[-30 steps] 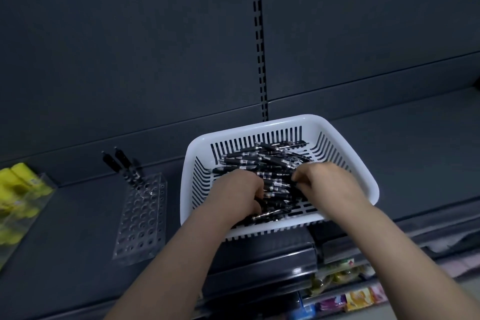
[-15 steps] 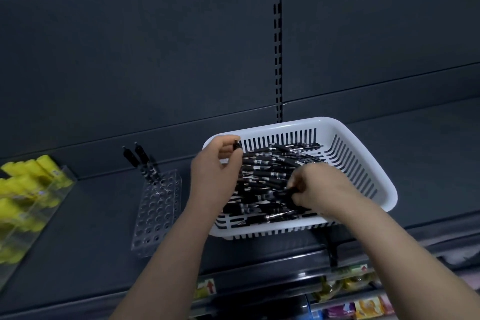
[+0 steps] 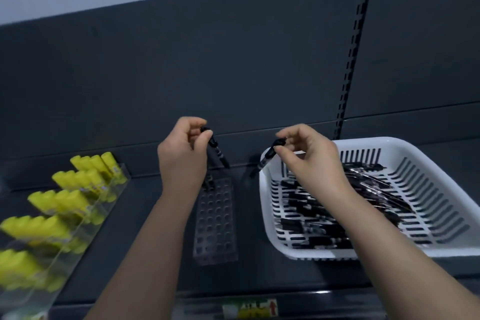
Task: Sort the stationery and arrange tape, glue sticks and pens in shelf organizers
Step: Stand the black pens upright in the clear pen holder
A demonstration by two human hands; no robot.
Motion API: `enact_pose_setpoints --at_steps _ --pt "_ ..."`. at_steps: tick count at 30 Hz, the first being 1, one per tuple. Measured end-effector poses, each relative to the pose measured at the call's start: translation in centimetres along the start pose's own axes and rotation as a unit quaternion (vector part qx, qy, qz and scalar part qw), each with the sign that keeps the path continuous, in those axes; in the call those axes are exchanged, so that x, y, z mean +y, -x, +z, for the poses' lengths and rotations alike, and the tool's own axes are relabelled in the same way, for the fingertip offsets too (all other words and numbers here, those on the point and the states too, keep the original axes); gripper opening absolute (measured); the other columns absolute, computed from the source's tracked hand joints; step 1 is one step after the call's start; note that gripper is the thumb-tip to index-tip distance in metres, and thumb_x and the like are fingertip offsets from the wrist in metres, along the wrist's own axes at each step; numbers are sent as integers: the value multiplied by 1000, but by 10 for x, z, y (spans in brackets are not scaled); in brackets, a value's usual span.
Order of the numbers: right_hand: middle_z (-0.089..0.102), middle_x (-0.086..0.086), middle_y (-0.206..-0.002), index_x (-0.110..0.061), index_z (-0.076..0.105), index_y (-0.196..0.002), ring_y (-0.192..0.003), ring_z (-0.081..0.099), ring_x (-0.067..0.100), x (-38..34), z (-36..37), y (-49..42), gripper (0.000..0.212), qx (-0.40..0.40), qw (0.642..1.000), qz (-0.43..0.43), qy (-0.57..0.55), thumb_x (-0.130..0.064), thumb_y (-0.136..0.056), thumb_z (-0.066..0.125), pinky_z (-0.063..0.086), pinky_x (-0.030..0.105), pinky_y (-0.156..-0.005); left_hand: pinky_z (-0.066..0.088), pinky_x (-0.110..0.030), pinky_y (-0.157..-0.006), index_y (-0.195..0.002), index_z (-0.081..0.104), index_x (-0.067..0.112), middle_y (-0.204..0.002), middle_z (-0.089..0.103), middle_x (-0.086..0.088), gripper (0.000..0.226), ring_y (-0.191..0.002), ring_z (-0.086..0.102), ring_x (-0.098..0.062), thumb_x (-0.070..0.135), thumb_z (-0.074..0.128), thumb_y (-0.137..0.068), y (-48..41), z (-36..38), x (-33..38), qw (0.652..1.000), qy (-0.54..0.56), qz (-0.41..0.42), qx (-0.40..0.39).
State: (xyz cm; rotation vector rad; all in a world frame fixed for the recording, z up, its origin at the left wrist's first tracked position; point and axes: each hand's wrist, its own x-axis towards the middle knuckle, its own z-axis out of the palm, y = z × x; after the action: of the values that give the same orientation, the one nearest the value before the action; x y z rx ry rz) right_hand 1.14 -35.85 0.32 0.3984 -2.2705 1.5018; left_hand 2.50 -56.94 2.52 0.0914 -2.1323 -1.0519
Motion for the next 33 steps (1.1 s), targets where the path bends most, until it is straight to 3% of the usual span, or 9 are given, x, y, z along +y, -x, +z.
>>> enact_pose_setpoints --at_steps 3,4,7,12,21,26,33 --pt "59 -15 -77 -30 63 -93 -76 58 -2 -5 30 -4 20 -37 998 -20 38 -14 -83 67 40 5 -63 42 -19 -74 -99 64 19 -80 57 14 13 -84 58 -10 15 67 -87 -10 2 -20 995 -79 26 -47" --pt "59 -15 -78 -30 63 -94 -77 58 -1 -5 37 -5 20 -45 997 -26 56 -14 -83 66 40 5 -63 38 -18 -72 -100 64 18 -79 55 14 14 -85 56 -13 16 66 -87 -12 4 -25 993 -100 32 -62" --pt "59 -14 -80 -29 64 -98 -78 59 1 -7 60 -9 20 -55 994 -30 91 -15 -83 66 48 16 -70 29 -14 -65 -103 64 19 -78 51 16 15 -87 50 -10 18 65 -88 -20 4 -42 987 -125 38 -95" --pt "60 -14 -81 -30 64 -98 -75 60 2 -5 81 -16 22 -36 992 -27 115 -16 -82 67 53 26 -73 34 -17 -72 -105 64 21 -82 58 12 16 -90 49 -6 20 64 -89 -31 4 -57 988 -99 36 -114" --pt "62 -11 -83 -25 66 -101 -76 61 5 -7 93 -19 23 -6 992 -6 125 -14 -82 68 52 26 -75 32 -4 -66 -100 66 23 -81 60 10 15 -90 47 0 22 67 -85 -29 5 -74 986 -67 28 -150" --pt "63 -11 -86 -26 66 -103 -75 60 0 -16 98 -22 24 0 993 -24 119 -14 -82 68 47 12 -73 32 -9 -67 -97 67 25 -80 56 10 16 -88 47 0 24 70 -82 -19 8 -81 973 -108 38 -198" --pt "64 -6 -95 -23 65 -108 -81 61 7 -21 112 -30 26 -50 989 -38 133 -13 -84 65 51 27 -81 33 -12 -69 -108 69 26 -84 62 9 24 -89 47 -3 26 69 -84 -20 4 -81 970 -115 54 -209"
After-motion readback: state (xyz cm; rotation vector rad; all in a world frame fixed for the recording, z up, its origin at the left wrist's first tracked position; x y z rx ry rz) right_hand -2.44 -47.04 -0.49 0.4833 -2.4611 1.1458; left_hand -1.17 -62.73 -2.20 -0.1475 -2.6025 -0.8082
